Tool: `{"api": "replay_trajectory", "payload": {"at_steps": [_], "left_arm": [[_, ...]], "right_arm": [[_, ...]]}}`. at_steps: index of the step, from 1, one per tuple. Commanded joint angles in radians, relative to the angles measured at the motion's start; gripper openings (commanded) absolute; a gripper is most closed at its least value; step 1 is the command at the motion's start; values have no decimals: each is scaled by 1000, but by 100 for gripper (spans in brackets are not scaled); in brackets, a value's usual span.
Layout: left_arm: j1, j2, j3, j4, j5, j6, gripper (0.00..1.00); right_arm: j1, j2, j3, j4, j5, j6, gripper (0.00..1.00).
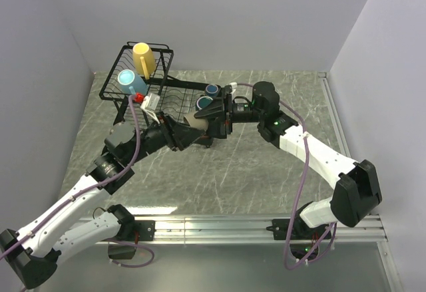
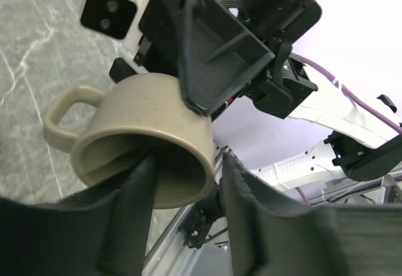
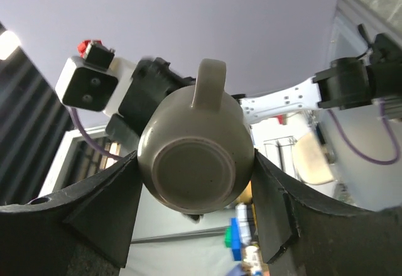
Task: Load the cups into the dish rack
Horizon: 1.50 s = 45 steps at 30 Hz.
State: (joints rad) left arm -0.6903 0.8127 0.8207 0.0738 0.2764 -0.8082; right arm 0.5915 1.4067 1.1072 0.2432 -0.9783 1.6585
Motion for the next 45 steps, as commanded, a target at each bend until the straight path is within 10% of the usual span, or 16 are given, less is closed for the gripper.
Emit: {"api": "replay_trajectory", "payload": {"at_steps": [1,9,24,39,45], "left_arm": [[-5,-38,29,-104,14,0,52],[-3,-99,51,-242,26,0,99],[-3,-9,293,-574,-20,38,99],[55,520,766,-818,87,58,94],[55,498,732,-691,197,106,90]], "right_arm": [[11,-18,68,-16,-3,-71,0],[-27,-40,78,-218,-2,-251,0],[-206,-100,258,-945,52,-1066,0],[-124,-311,246,-1059,283,-1304,0],[-47,-318,310,-1125,417,-1381,0]]}}
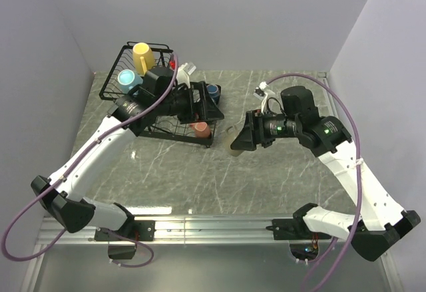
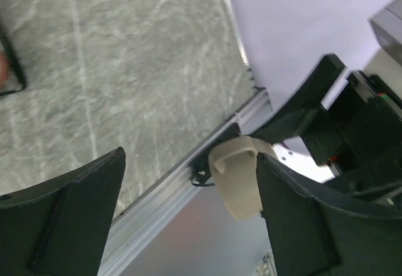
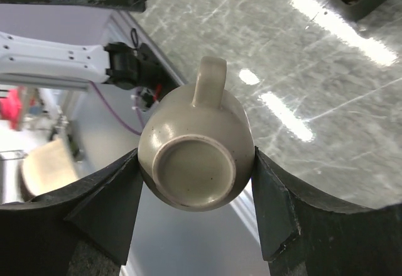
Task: Load the cups into the dish rack
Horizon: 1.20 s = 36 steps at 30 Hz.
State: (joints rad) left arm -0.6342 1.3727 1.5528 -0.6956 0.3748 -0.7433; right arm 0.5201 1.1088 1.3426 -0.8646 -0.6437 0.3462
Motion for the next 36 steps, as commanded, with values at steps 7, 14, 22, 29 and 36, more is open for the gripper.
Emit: {"api": "replay_trajectory", "payload": {"at_steps": [7,14,22,29,36], "left_arm": [[-1,-181,-187,298,237,65,75],[1,-208,-206,262,129,140,74],[-9,-204,-209,234,-7,226,69],[-56,-213,-198,245,-39,289,68],[-67,-238,-177,225,-88,315,66]], "right_arm": [[31,-27,75,24,-29,-40,0],[31,-14,84,74,-132,10,0],[38,-15,55,148,-206,88,0],[76,8,41,187,-201,122,0],[87,23,44,165,-157,113,0]]}}
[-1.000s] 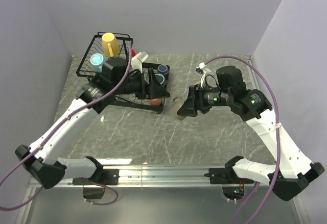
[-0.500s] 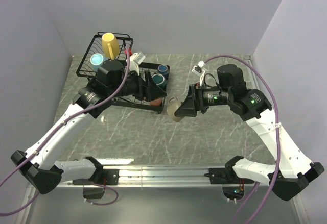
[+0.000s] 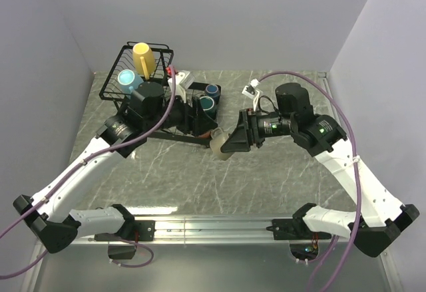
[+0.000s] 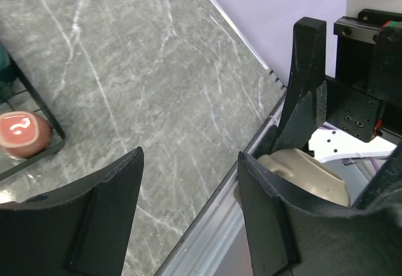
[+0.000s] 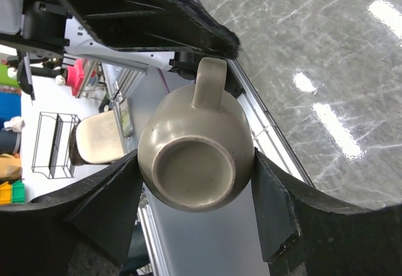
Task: Load the cups into the dish rack
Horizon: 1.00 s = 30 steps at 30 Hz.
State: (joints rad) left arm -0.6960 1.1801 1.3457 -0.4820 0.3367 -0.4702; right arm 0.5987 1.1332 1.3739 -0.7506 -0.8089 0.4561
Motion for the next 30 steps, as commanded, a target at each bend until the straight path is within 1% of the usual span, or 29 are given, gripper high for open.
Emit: {"api": "replay_trajectory", "payload": {"at_steps": [1,4,5,7,8,11,12,13,14,15,17,18,19,20,21,23,24,25,26,27,30], "left_arm": [[-4,-46,35,5,-63,44,65],[-5,-48,69,-64,-157,50,65],[-4,-48,88,-99,-218,48,65],[-3,-54,101,-133,-292,38,66],[-2,-66,116,-170,-380,15,68],[1,-109,135,-214,-510,-25,72],[1,-123,139,-242,-581,-59,75],[6,-135,142,-256,-606,-73,79],[10,-158,145,-270,-625,-96,79],[12,-168,144,-279,-634,-105,79],[12,-191,133,-306,-634,-123,80],[13,-197,130,-322,-637,-131,80],[10,-203,125,-346,-646,-140,80],[13,-217,116,-362,-653,-157,80],[13,-223,116,-374,-656,-165,80],[13,-249,115,-403,-657,-185,79],[13,-257,116,-412,-654,-192,79],[12,-269,122,-424,-656,-203,79],[13,-273,125,-443,-648,-218,78],[13,-278,128,-455,-639,-225,78],[12,-283,133,-503,-610,-245,77]], "right_arm": [[9,5,11,45,20,-2,0],[12,31,13,4,66,-23,0],[15,39,14,-7,82,-25,0],[19,65,30,-12,132,-31,0],[23,79,42,-18,154,-33,0],[41,155,114,-35,233,-43,0],[53,205,166,-42,264,-48,0],[71,233,197,-46,321,-53,0],[84,264,227,-58,350,-56,0],[96,295,293,-64,393,-53,0],[131,397,365,-84,511,-48,0],[141,471,442,-93,560,-30,0],[150,508,477,-96,595,-22,0],[157,545,511,-101,666,-14,0],[171,618,581,-105,701,5,0],[177,695,652,-110,787,13,0],[194,732,724,-113,810,19,0],[197,805,758,-110,839,18,0],[203,844,795,-108,881,15,0],[205,914,876,-112,896,21,0],[207,1029,1008,-101,913,38,0]]}}
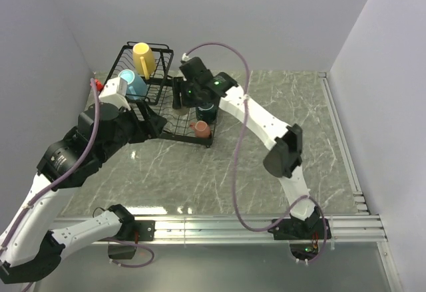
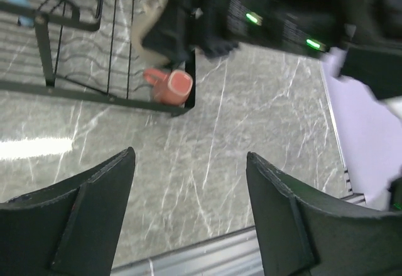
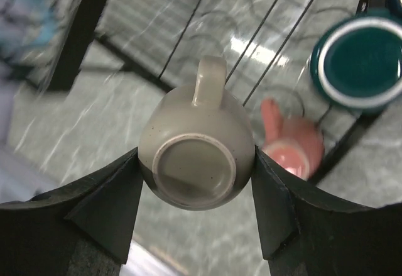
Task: Load the cups into the dish rack
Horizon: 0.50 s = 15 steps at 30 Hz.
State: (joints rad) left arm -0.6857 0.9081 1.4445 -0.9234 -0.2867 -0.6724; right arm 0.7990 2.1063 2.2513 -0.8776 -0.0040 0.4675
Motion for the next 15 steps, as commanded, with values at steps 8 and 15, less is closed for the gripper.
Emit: {"api": "replay_trajectory", "payload": {"at_steps": [8,15], "left_arm": [[2,-77,-24,-100,20,-115,76],[3,-84,-45,-129,40,-115,76]], "right_arm": [[11,149,120,134,125,66,0],[26,236,134,173,145,66,0]]}}
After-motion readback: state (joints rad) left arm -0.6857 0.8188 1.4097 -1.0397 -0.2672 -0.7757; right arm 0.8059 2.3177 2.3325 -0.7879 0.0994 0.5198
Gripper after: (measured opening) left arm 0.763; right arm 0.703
